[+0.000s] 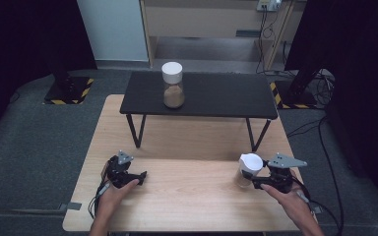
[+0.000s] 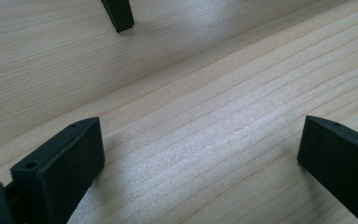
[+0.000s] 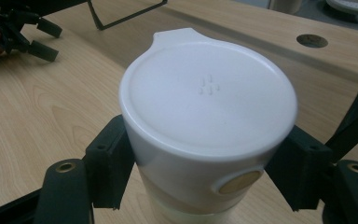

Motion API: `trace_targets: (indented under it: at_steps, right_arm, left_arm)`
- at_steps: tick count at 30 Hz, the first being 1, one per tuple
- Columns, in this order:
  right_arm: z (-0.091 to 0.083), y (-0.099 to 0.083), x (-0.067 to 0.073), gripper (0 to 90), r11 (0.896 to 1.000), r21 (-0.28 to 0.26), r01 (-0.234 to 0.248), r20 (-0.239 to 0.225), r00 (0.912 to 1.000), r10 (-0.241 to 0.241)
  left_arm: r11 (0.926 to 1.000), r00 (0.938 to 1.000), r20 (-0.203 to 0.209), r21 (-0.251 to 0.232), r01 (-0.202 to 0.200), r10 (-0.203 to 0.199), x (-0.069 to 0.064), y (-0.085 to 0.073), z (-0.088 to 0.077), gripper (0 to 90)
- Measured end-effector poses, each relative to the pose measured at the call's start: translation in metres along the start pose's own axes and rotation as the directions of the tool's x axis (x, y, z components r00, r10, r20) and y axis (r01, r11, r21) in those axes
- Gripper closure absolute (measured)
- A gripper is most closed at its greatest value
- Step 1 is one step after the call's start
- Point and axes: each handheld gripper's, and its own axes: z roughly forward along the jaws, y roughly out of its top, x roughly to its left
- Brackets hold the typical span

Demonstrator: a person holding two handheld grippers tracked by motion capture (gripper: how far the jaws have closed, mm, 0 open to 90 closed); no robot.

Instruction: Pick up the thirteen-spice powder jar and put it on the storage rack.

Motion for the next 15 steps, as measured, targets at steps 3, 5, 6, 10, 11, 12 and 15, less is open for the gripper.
trace_targets:
  at_steps: [3,5,6,10,11,12,15]
  right_arm:
    - [-0.003,0.004,0.000,31.3,1.000,0.002,0.013,0.004,0.9999,-0.013]
    - [-0.004,0.008,-0.001,31.3,1.000,0.008,0.017,0.004,0.9998,-0.017]
    - [-0.004,0.009,-0.001,31.4,1.000,0.010,0.019,0.005,0.9998,-0.019]
    - [-0.005,0.018,0.001,31.4,0.999,0.026,0.024,0.016,0.9996,-0.025]
    - [-0.005,0.020,0.001,31.3,0.999,0.031,0.029,0.017,0.9994,-0.029]
    - [-0.005,0.020,0.001,31.3,0.999,0.031,0.029,0.017,0.9994,-0.029]
    - [-0.006,0.027,0.002,31.3,0.999,0.035,0.032,0.012,0.9994,-0.032]
  left_arm:
    - [1.0000,1.0000,0.000,0.000,0.000,0.000,0.000,0.000,0.000,0.0]
    - [1.0000,1.0000,0.000,0.000,0.000,0.000,0.000,0.000,0.000,0.0]
    - [1.0000,1.0000,0.000,0.000,0.000,0.000,0.000,0.000,0.000,0.0]
    - [1.0000,1.0000,0.000,0.000,0.000,0.000,0.000,0.000,0.000,0.0]
    - [1.0000,1.0000,0.000,0.000,0.000,0.000,0.000,0.000,0.000,0.0]
    - [1.0000,1.0000,0.000,0.000,0.000,0.000,0.000,0.000,0.000,0.0]
    - [1.0000,1.0000,0.000,0.000,0.000,0.000,0.000,0.000,0.000,0.0]
